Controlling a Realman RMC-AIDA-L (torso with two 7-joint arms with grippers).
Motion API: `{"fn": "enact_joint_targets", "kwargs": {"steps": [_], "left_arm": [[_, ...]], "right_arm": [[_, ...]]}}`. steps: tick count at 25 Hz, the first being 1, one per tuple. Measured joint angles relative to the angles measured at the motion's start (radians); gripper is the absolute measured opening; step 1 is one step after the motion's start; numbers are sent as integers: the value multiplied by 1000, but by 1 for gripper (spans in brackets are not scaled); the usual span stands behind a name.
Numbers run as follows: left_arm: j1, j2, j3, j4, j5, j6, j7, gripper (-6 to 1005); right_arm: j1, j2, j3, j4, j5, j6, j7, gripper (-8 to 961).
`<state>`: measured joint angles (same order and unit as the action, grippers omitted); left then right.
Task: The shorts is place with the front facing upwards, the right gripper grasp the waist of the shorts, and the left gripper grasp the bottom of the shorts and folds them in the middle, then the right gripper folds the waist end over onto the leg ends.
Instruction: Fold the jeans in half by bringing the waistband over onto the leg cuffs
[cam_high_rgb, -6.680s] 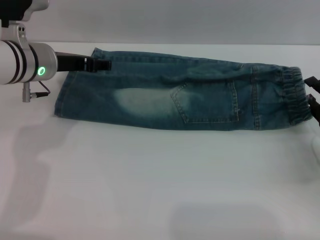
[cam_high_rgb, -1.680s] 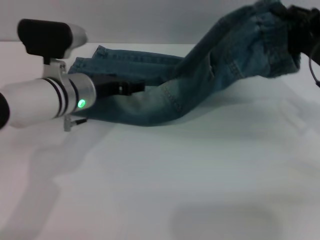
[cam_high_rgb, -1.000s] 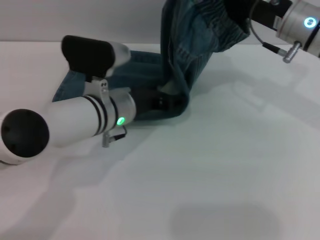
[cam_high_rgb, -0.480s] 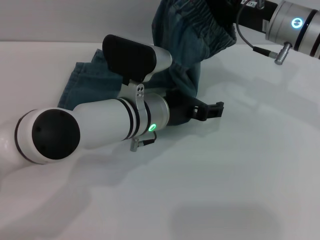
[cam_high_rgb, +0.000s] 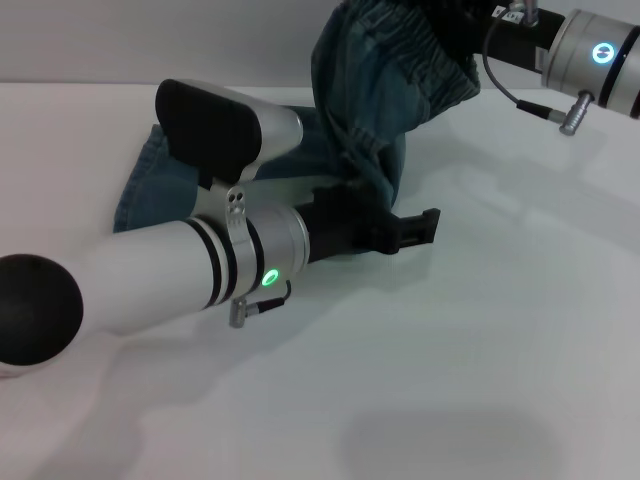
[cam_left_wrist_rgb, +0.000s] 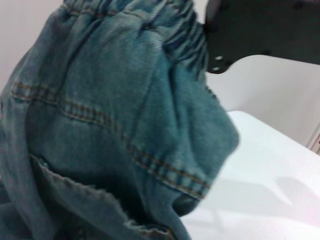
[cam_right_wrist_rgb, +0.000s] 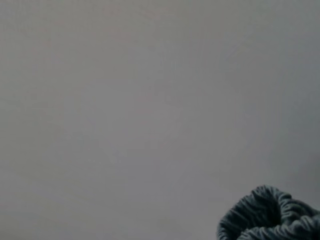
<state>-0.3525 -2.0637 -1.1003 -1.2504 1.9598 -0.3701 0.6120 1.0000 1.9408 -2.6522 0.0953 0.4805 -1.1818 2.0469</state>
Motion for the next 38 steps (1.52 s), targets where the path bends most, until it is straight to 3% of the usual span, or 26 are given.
{"fn": "enact_joint_targets", "kwargs": {"steps": [5, 9, 17, 24, 27, 31, 38], "left_arm": [[2, -1, 24, -15, -3, -10, 12, 847], [52, 5, 9, -44, 19, -11, 14, 846], [231, 6, -133, -121, 111, -55, 24, 846], [269, 7, -224, -125, 121, -15, 34, 846], [243, 5, -221, -111, 121, 4, 38, 846], [154, 1, -151, -43, 117, 67, 39, 845], [-30, -6, 40, 148, 112, 339, 17, 845]], "right_arm": [[12, 0, -2, 3, 0, 0, 0, 109], [1, 0, -2, 9, 1, 0, 0, 109], [-48, -4, -2, 11, 1, -21, 0, 108], [-31, -10, -4, 11, 2, -31, 0, 108], [-16, -11, -6, 10, 1, -56, 0, 107], [-4, -11, -13, 10, 1, -80, 0, 107], [-12, -9, -14, 11, 0, -116, -1, 107]]}}
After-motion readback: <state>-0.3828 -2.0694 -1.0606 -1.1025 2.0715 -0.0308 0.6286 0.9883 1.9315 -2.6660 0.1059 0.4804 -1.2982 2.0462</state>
